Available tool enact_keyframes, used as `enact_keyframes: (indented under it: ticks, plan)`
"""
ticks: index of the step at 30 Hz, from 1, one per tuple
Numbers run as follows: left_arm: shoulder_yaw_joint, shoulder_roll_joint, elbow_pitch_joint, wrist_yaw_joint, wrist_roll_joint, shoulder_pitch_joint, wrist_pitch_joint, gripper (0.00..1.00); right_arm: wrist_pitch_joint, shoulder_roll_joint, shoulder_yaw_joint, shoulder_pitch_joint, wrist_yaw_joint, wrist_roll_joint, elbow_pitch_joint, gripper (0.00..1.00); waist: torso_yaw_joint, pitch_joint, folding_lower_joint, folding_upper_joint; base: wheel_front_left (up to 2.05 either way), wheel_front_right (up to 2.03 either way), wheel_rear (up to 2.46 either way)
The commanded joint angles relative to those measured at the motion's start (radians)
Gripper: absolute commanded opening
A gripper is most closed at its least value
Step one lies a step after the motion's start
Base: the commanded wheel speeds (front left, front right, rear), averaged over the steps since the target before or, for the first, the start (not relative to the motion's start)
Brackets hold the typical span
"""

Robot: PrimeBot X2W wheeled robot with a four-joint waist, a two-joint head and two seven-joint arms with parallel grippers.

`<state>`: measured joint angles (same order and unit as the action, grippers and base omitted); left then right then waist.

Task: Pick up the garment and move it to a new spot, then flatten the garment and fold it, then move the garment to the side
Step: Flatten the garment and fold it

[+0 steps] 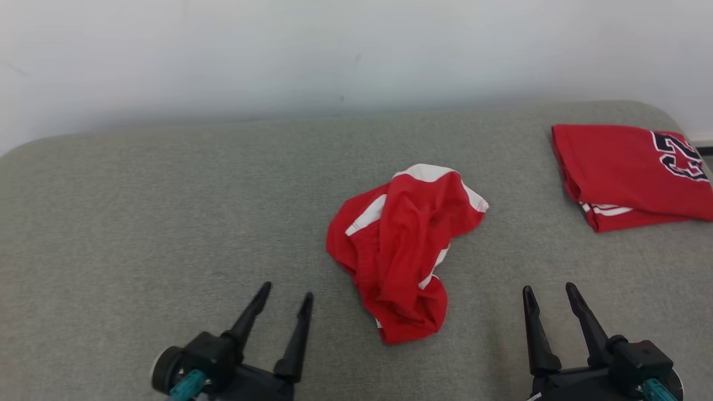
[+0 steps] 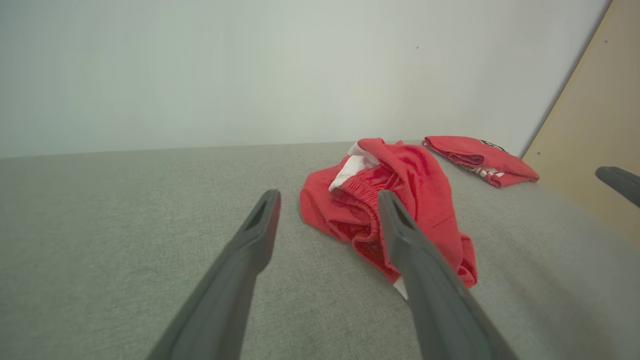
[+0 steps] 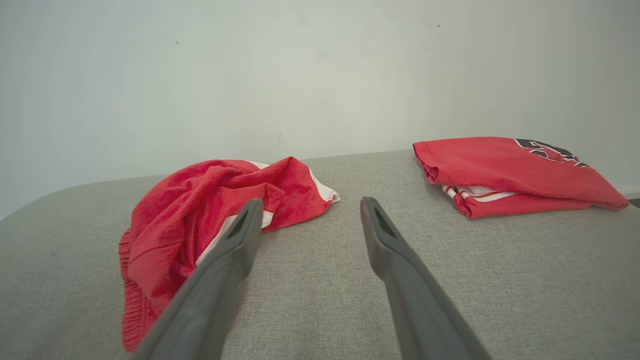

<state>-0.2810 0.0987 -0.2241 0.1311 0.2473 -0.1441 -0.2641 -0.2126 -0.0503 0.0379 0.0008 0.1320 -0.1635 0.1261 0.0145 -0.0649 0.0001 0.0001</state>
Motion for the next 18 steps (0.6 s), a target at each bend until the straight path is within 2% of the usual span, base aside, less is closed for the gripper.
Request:
enact_keyframes:
  ticks: [1, 10, 18]
  plan:
    - [-0.019, 0.004, -0.012, -0.001, 0.011, -0.021, 0.0, 1.0, -0.006, 0.0, -0.001, -0.006, -0.003, -0.003, 0.002, 1.0, 0.041, -0.035, -0.0001, -0.0001, 0.0, 0.0, 0.0]
    - [-0.209, 0.022, -0.152, -0.001, 0.069, -0.086, 0.0, 1.0, -0.026, 0.0, -0.002, -0.036, -0.003, -0.008, 0.012, 1.0, 0.116, -0.098, -0.0001, -0.0001, 0.0, 0.0, 0.0]
    - [-0.304, 0.017, -0.235, -0.001, 0.108, -0.137, 0.0, 1.0, -0.036, 0.0, 0.002, -0.051, -0.003, -0.006, 0.016, 1.0, 0.148, -0.13, -0.0001, -0.0001, 0.0, 0.0, 0.0]
